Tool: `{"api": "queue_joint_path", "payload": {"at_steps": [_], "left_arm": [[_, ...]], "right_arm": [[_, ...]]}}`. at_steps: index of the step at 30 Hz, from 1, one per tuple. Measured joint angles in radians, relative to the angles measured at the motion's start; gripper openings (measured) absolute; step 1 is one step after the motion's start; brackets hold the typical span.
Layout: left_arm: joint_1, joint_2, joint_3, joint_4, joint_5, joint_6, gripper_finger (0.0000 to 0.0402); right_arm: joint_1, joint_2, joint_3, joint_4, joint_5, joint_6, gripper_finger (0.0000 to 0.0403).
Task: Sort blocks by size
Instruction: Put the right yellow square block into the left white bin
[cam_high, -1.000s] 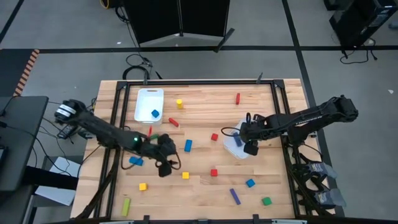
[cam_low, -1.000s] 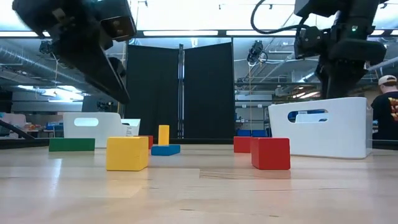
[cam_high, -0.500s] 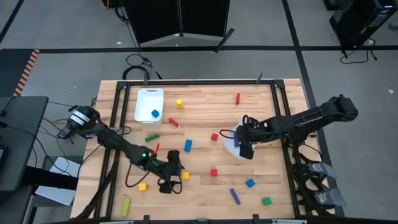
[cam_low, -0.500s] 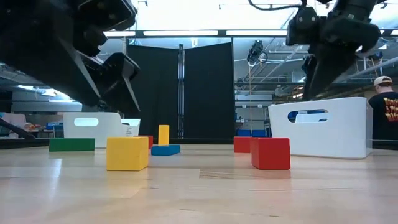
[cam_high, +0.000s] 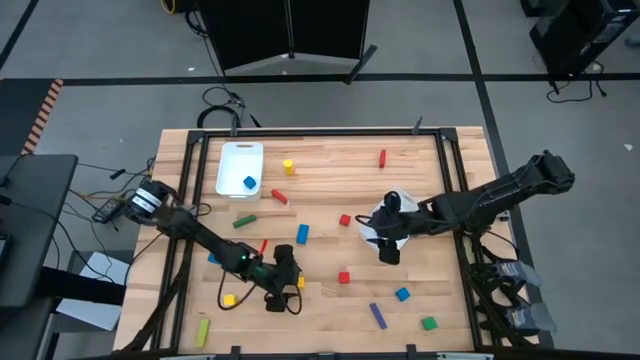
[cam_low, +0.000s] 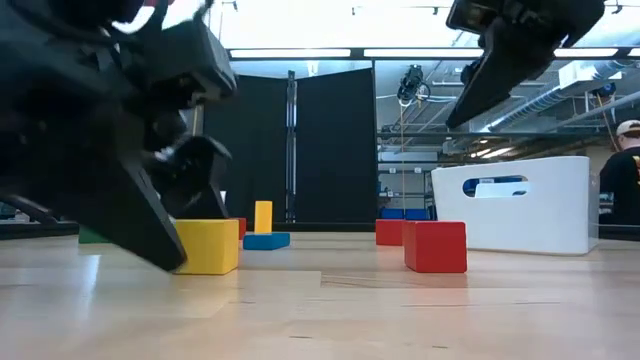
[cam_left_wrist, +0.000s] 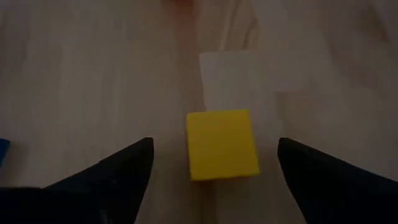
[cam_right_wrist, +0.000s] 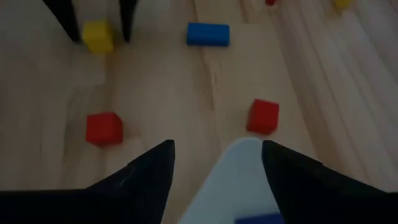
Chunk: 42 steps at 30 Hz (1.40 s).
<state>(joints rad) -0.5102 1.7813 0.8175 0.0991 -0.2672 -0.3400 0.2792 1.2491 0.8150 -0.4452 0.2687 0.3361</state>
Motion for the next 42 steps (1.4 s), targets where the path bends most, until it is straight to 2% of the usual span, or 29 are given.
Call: {"api": "queue_joint_path", "payload": {"at_steps": [7, 15, 19, 22, 28, 34, 37, 42], "left_arm": [[0.013, 0.035, 0.017, -0.008, -0.021, -0.045, 0.0281], [0.029, 0.027, 0.016, -0.013, -0.01, -0.007, 0.0135], [0.04, -0.042, 0.009, -0.063, -0.022, -0.002, 0.0137], [0.053, -0.155, 0.014, -0.133, -0.115, 0.023, 0.0137], [0.121, -0.421, 0.012, -0.479, -0.327, -0.019, 0.0137], [0.261, -0.643, 0.012, -0.812, -0.457, -0.162, 0.0137], [0.354, -0.713, 0.012, -0.894, -0.469, -0.19, 0.0137], [0.523, -0.766, 0.012, -0.932, -0.443, -0.191, 0.0137]], "right_arm": [[0.007, 0.0, 0.0, 0.045, 0.007, -0.015, 0.0249], [0.007, 0.0, 0.0, 0.06, 0.034, -0.013, 0.0248], [0.007, 0.0, 0.0, 0.063, 0.039, 0.0, 0.0246], [0.007, 0.0, 0.0, 0.091, 0.084, -0.017, 0.0247], [0.007, 0.001, 0.0, 0.239, 0.157, -0.057, 0.0245], [0.007, 0.012, 0.001, 0.356, 0.203, -0.105, 0.0245], [0.001, 0.027, 0.002, 0.403, 0.217, -0.128, 0.0245], [-0.014, 0.068, 0.001, 0.468, 0.222, -0.131, 0.0245]]}}
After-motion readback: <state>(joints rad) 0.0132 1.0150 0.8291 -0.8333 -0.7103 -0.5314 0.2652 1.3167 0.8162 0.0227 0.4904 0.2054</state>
